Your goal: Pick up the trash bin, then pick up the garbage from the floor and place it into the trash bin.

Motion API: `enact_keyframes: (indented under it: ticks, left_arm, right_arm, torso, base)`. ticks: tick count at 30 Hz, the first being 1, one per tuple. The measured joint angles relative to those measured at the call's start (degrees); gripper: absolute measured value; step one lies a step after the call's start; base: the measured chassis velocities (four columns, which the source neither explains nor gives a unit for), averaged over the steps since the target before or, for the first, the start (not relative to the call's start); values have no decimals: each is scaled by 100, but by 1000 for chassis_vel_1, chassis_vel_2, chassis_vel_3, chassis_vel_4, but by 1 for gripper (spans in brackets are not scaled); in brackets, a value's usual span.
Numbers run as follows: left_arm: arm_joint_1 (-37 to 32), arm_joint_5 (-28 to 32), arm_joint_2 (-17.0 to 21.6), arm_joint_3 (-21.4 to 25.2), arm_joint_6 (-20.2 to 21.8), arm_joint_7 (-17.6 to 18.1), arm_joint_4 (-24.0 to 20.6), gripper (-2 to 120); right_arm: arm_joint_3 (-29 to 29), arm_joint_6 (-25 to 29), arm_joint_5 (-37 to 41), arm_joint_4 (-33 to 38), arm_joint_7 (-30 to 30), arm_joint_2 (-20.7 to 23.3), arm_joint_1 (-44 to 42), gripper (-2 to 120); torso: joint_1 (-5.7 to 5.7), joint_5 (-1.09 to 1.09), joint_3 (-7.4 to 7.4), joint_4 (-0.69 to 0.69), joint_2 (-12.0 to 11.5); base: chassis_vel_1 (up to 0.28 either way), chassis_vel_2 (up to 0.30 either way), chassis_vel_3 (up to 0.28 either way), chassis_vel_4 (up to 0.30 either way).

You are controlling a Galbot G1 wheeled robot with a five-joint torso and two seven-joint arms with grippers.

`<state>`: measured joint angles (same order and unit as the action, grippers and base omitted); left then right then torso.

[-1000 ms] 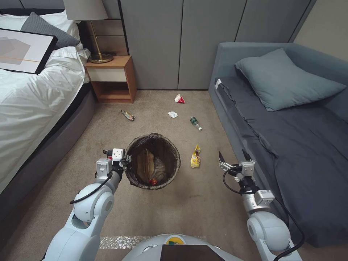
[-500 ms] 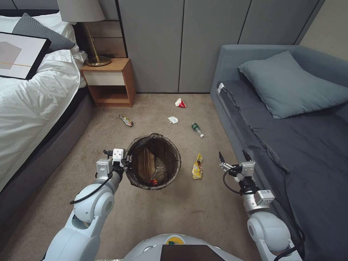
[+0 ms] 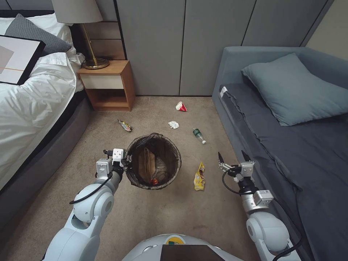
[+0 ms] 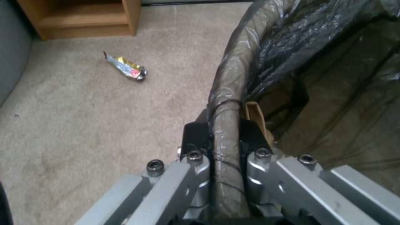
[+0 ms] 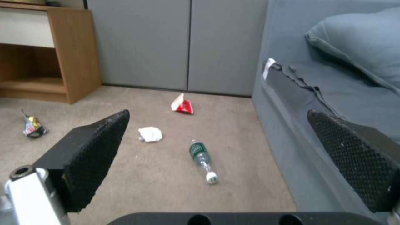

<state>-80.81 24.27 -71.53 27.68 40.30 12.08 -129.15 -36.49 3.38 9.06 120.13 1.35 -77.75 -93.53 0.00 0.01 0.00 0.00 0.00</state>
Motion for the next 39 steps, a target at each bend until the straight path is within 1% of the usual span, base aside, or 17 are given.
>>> enact_keyframes:
  ticks: [6,9,11,14,17,18,19,21,23,27,29,31,32,34,37,39]
  left_arm:
    - [9,2,4,2,-3,-3,4,5]
    - [12,3,2,3,-4,-4,4,5]
    - [10,4,-3,2,-5,-4,3,5]
    - [4,4,-6,1,-5,-4,-3,5]
    - [-38,5,-1,7,-5,-5,-60,5]
    - [-38,5,-1,7,-5,-5,-60,5]
    - [-63,5,2,26,-7,-11,-84,5]
    - [-70,5,2,34,-9,-14,-95,5]
    - [-83,13,11,55,-11,-20,-126,5]
    - [-87,17,18,58,-12,-22,-148,5]
    - [-95,19,27,55,-12,-22,-172,5]
    - [-96,20,30,47,-12,-22,-181,5]
    - [-90,23,44,32,-12,-24,-182,5]
    - [-81,27,52,25,-12,-25,-182,5]
    - [3,48,87,-16,-9,-30,-134,5]
    - [14,51,88,-22,-7,-36,-115,5]
  right_arm:
    - [58,-127,-10,-52,-5,28,25,100]
    - [185,-260,-9,-170,-32,90,101,100]
    - [369,-532,61,-326,-194,155,251,100]
    - [472,-681,131,-413,-284,186,350,100]
    - [808,-1110,323,-788,-479,296,757,100]
    - [808,-1110,323,-788,-479,296,757,100]
    - [1030,-1320,470,-1027,-595,355,984,100]
    - [1100,-1374,512,-1098,-638,371,1049,100]
    - [1334,-1532,599,-1396,-747,397,1298,100]
    - [1459,-1570,599,-1605,-785,395,1441,100]
    - [1591,-1623,624,-1917,-796,375,1614,100]
    - [1631,-1651,651,-2050,-802,360,1678,100]
    - [1684,-1705,768,-2270,-819,337,1775,100]
    - [1700,-1746,834,-2357,-843,325,1813,100]
    - [1757,-2000,1275,-2672,-1073,262,1969,100]
    - [1801,-2077,1405,-2798,-1162,235,2054,100]
  torso:
    - [1,-2,1,-1,0]
    - [1,-1,1,-1,0]
    - [0,0,0,-2,0]
    - [0,0,0,0,0]
    - [0,0,0,0,0]
    - [0,0,0,0,0]
    - [0,-1,0,1,0]
    - [0,0,0,1,0]
    - [0,0,0,-1,0]
    - [0,-1,0,0,0]
    - [0,0,0,0,0]
    - [0,-1,0,0,0]
    - [0,-1,0,0,0]
    - [0,-1,0,0,0]
    - [1,-1,0,-2,0]
    - [0,-1,0,-2,0]
  base:
    - [-105,98,98,-106]
    - [-13,16,20,-6]
    - [0,0,0,0]
    - [0,0,0,0]
    - [0,0,0,0]
    - [0,0,0,0]
    - [0,0,0,0]
    - [0,0,0,0]
    - [0,0,0,0]
    - [0,0,0,0]
    - [0,0,0,0]
    - [0,0,0,0]
    - [0,0,0,0]
    - [0,0,0,0]
    - [0,0,0,0]
    - [0,0,0,0]
